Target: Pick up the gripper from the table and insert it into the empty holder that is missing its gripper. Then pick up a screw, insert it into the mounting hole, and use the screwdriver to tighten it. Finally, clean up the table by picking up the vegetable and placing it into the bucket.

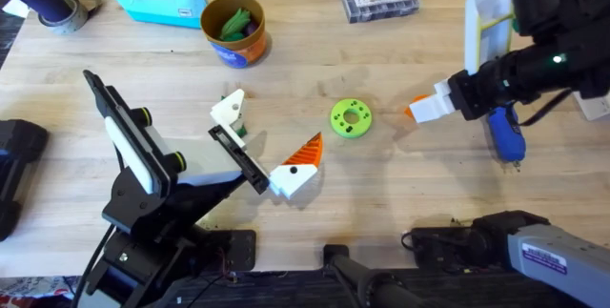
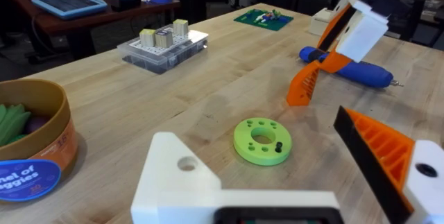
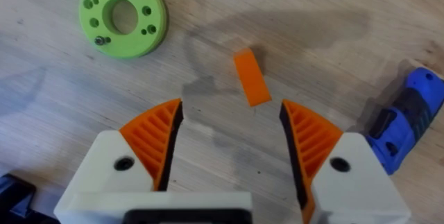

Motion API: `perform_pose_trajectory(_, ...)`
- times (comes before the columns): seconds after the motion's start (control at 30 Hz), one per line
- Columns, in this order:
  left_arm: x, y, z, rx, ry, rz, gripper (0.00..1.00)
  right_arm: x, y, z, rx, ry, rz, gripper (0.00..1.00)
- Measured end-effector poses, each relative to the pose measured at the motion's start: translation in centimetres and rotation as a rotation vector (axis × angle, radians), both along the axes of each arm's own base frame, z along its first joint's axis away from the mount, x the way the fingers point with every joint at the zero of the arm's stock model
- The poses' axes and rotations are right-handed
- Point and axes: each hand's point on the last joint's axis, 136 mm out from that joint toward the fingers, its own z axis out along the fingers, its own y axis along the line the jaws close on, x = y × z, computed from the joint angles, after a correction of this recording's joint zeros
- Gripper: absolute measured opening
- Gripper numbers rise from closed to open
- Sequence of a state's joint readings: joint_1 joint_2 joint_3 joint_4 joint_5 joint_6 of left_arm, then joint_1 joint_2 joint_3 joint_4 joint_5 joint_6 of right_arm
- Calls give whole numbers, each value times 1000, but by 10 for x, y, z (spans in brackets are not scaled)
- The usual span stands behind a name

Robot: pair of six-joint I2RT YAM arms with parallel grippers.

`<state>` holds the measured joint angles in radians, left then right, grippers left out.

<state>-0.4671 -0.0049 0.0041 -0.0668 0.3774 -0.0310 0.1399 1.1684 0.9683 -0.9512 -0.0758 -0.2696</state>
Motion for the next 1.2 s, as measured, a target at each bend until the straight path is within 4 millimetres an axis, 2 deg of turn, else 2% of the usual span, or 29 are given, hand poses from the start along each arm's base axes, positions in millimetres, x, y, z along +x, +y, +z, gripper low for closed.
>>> perform_pose_trajectory(0.13, 0, 0, 2, -2, -5, 2, 990, -2, 0, -7, -10, 38, 13, 849)
perform_pose_trajectory(0.47, 1, 0, 2, -2, -5, 4, 990, 9, -2, 1, -29, -12, 18, 849)
perform_pose_trajectory(0.7, 1, 0, 2, -2, -5, 4, 990, 13, -3, 0, -74, -38, 134, 849)
perform_pose_trajectory(1.1, 1, 0, 2, -2, -5, 4, 990, 14, -3, -40, -126, 102, 290, 848)
perform_pose_trajectory(1.2, 1, 0, 2, -2, -5, 4, 990, 14, -5, -50, -139, 141, 300, 805)
